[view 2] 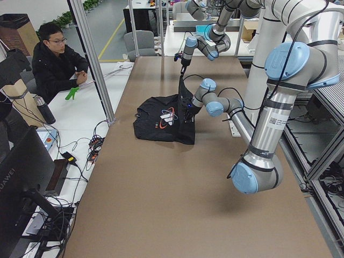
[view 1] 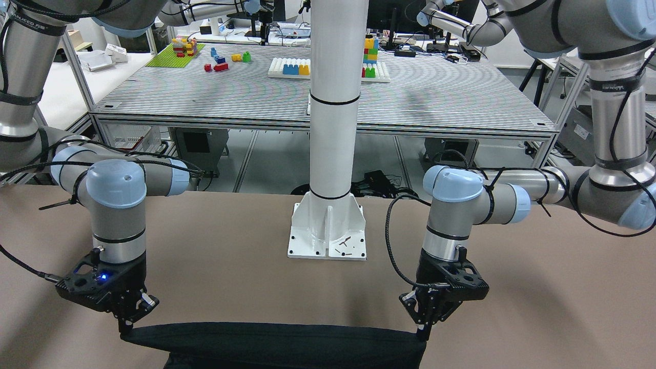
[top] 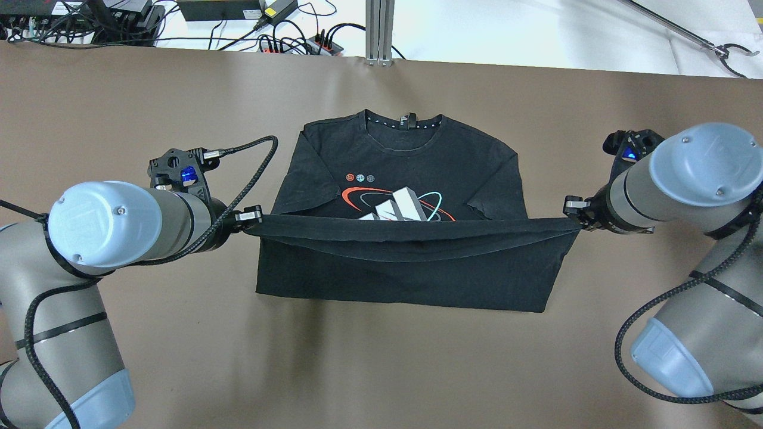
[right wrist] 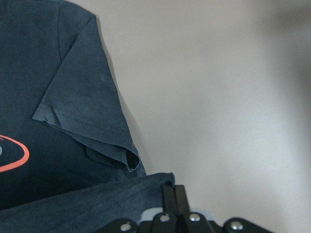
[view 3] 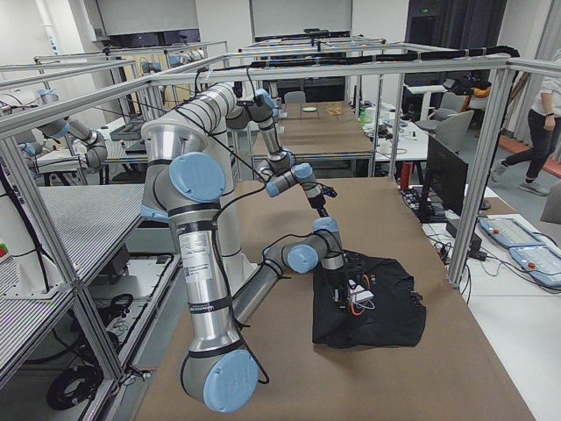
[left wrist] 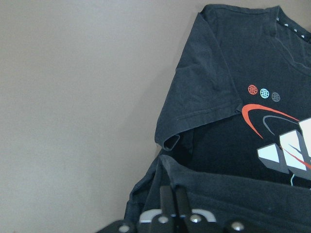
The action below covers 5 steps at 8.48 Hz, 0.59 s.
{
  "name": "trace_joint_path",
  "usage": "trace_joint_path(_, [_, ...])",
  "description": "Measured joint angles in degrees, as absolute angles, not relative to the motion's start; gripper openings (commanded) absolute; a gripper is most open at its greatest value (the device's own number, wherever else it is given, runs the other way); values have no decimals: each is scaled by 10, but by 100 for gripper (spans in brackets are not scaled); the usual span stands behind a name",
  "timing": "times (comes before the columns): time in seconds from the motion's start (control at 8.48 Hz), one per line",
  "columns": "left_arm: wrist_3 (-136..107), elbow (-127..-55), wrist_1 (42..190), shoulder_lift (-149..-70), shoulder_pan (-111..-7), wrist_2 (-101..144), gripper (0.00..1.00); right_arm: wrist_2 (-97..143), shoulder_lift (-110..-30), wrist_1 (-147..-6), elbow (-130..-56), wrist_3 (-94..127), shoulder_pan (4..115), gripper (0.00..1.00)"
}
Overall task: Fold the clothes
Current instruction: 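Lift the hem with both grippers and fold it toward the collar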
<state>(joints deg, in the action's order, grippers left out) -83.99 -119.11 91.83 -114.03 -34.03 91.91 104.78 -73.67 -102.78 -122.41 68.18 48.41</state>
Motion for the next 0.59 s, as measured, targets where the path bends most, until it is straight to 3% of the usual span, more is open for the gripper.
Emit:
trace_joint_path(0.35, [-835,-1190,918,-1141,-356,928,0,1041,-710,-1050,-1207,667,512,0])
trace_joint_path(0.59, [-818,-1161,918,-1167,-386,929,0,1033,-668,-1041,-1146,649,532,0])
